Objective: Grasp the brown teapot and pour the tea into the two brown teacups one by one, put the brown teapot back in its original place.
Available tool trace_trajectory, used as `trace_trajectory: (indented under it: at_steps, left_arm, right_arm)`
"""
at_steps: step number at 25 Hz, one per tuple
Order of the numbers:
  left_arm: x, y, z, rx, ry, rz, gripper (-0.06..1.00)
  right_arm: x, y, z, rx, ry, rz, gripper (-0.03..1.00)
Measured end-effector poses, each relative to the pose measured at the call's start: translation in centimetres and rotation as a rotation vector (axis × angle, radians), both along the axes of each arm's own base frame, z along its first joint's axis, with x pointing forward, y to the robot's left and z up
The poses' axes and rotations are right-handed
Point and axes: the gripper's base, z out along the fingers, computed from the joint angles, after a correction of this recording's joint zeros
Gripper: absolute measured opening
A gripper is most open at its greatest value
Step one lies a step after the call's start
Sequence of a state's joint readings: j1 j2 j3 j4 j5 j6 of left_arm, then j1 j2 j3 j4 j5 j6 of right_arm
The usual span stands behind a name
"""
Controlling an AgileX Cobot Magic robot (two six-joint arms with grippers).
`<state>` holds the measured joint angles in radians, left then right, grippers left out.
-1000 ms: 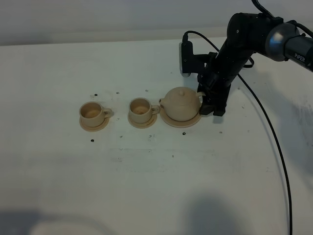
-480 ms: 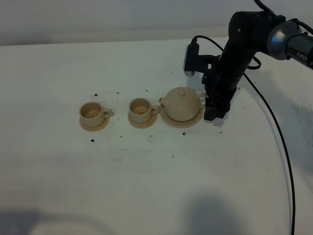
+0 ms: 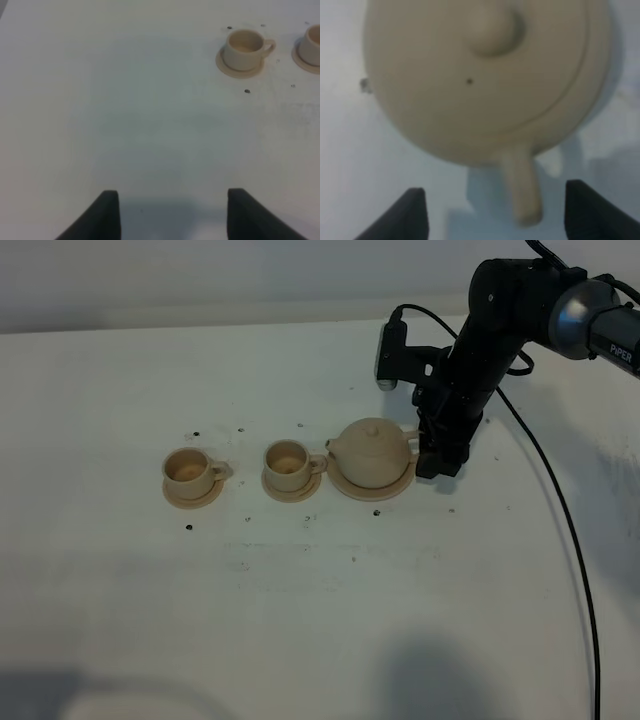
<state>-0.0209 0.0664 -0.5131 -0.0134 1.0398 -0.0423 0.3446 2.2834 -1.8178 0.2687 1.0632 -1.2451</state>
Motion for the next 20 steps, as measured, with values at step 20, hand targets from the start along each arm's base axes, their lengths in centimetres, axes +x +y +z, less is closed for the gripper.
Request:
trace_trajectory:
  at_steps: [20]
  left_arm:
    - [0.0,0.0,0.0,0.000,0.000,0.000,0.47]
  right_arm:
    - [-1.0,0.2,0.1,0.022,0.110,-0.006,0.59]
